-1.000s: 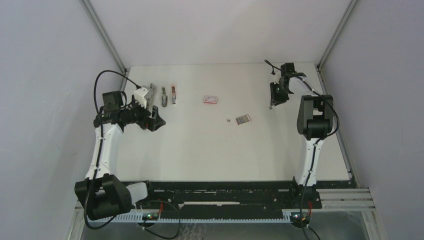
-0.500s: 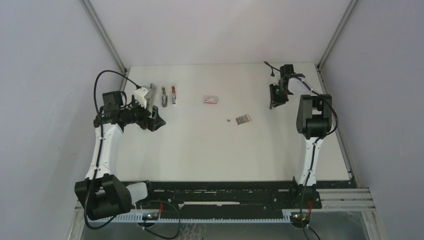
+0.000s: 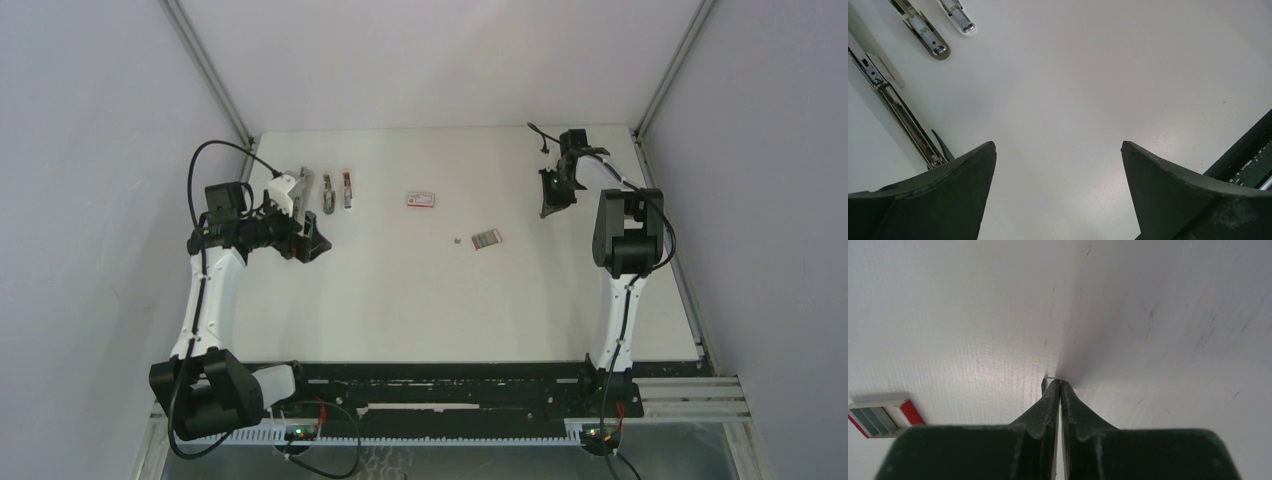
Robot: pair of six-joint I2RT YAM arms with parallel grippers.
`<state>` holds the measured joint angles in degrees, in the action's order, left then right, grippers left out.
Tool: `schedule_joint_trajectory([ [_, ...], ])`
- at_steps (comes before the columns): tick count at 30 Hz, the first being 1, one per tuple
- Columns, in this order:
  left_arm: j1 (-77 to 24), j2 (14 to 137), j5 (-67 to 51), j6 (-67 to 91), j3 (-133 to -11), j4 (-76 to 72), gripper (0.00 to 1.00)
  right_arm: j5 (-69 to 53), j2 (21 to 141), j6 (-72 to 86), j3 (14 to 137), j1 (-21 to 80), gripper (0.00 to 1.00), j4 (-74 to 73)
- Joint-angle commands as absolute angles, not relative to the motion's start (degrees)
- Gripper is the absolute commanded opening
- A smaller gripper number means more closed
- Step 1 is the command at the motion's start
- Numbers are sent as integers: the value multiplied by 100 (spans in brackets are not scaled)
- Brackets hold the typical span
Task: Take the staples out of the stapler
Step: Pick up the staple from the center of the board.
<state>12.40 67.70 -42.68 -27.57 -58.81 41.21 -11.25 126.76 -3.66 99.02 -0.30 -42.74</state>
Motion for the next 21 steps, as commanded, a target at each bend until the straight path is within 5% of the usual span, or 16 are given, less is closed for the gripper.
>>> schedule_joint_trajectory([
  [1, 1296, 6703, -4438, -2724, -5669, 3991, 100, -1175, 12610, -339, 9915, -31, 0, -4254],
  [21, 1295, 6743, -4413, -2698, -5689, 3990, 100, -1201, 11322, 88, 9015, 1158, 0, -3758],
])
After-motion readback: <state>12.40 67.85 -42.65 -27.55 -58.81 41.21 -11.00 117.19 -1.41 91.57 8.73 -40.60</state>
